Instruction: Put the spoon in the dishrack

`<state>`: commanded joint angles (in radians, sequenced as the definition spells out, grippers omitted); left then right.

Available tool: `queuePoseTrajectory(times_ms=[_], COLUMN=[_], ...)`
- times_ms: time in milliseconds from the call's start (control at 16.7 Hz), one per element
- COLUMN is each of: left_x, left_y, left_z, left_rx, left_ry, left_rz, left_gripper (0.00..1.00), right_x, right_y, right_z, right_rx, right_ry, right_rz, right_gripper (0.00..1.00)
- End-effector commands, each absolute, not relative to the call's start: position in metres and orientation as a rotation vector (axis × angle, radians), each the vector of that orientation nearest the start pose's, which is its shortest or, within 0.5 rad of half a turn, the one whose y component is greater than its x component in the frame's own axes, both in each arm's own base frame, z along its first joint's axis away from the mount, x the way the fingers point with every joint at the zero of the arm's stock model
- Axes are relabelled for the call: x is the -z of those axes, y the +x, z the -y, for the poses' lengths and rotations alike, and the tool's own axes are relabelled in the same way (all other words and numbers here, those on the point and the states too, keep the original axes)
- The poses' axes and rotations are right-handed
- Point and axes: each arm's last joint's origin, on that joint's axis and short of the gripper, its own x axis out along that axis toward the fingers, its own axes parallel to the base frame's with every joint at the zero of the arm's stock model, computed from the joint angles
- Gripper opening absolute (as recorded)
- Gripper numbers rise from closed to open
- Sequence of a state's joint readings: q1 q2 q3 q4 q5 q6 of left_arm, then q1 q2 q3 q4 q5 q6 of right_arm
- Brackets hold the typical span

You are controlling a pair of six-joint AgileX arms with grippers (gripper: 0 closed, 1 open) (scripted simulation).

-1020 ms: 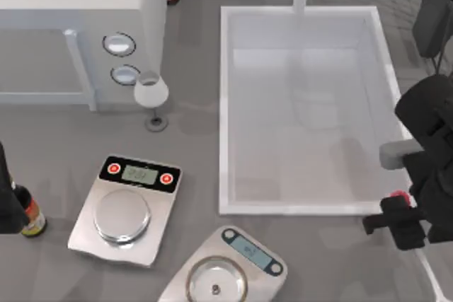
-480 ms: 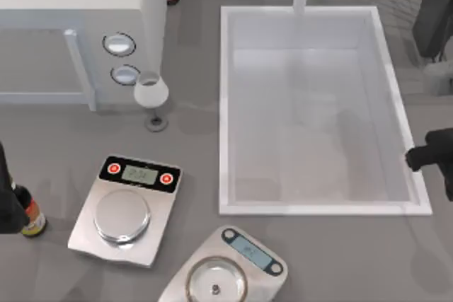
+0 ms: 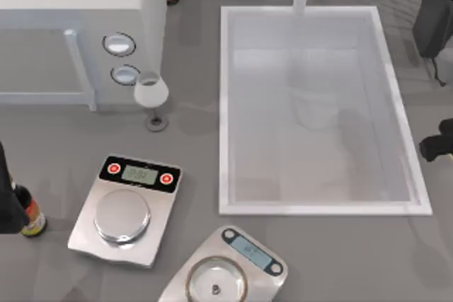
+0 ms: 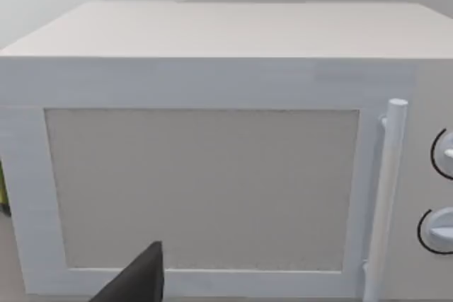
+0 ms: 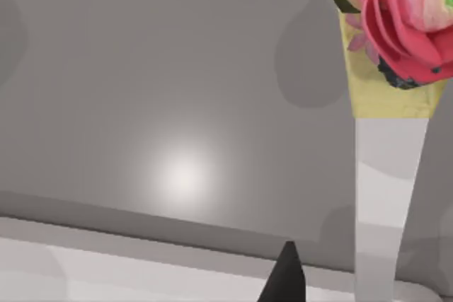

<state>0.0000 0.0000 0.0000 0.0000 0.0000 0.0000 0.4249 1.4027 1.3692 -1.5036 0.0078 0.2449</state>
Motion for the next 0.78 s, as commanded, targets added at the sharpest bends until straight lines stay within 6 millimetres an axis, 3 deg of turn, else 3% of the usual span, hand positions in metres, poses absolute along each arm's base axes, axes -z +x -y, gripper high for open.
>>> queuePoseTrajectory(times_ms=[180,360,600,780], left_x=[-0.160,-0.160,-0.160,-0.160], left_y=[0.106,0.106,0.106,0.106], left_z=[0.001,0.001,0.001,0.001], left_rx=[0.000,0.000,0.000,0.000], left_ry=[0.000,0.000,0.000,0.000], left_rz=[0.000,0.000,0.000,0.000], left_gripper=[1.00,1.00,1.00,1.00], right_x=[-0.317,-0.325,-0.342,-0.362], right_y=[0.216,0.228,0.244,0.243], right_z=[-0.088,-0.064,-0.015,0.030], right_rx=[-0.152,-0.163,-0.157,-0.128], right_ry=[-0.063,0.077,0.244,0.277], right_rz=[-1.466,-1.308,-0.968,-0.654], right_gripper=[0.00,0.00,0.00,0.00])
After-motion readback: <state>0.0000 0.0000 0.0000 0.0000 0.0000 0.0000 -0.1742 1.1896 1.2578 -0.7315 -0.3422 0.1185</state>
